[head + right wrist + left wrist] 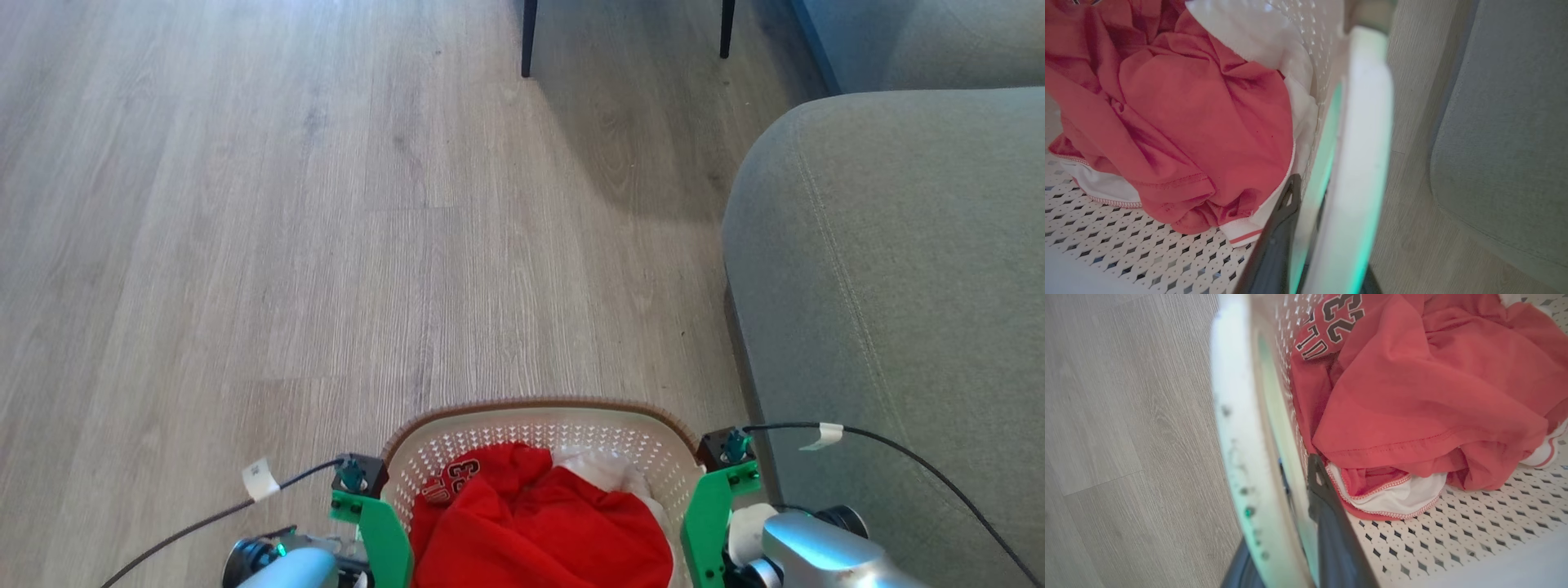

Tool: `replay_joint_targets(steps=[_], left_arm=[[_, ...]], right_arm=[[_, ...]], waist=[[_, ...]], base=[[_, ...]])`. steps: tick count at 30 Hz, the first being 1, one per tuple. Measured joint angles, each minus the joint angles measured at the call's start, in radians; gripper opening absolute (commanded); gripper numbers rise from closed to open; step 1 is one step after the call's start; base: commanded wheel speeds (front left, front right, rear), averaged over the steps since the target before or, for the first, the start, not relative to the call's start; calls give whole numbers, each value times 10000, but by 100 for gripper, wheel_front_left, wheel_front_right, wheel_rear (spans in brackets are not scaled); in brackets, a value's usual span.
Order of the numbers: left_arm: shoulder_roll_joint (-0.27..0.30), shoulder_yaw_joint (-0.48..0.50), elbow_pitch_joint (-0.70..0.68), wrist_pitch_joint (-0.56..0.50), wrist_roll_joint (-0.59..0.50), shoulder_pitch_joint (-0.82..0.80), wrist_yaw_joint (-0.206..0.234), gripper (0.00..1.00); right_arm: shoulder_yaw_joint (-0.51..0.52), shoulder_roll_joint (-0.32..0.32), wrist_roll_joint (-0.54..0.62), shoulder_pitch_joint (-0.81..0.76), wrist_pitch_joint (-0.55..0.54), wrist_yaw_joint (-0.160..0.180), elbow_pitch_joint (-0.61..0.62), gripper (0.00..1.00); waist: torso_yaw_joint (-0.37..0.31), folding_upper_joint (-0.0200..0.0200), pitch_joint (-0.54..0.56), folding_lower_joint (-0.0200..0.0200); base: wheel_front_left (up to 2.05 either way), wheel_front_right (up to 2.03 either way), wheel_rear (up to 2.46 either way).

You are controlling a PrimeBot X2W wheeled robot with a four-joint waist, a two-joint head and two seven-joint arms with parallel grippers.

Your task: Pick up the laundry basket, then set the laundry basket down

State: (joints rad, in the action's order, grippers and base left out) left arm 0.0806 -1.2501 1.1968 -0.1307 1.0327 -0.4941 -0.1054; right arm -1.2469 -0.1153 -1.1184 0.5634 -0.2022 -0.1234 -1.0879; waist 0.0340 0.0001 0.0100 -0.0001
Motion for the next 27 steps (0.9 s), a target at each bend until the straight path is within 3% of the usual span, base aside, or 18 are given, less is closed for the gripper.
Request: replay_joint_targets(steps=[27], left_arm=[[10,-119,31,-148,251,4,-2,0]], right_arm=[[-228,31,-267,2,12,2,-35,0]], waist=[[-55,0,12,1]], base=[[0,0,0]])
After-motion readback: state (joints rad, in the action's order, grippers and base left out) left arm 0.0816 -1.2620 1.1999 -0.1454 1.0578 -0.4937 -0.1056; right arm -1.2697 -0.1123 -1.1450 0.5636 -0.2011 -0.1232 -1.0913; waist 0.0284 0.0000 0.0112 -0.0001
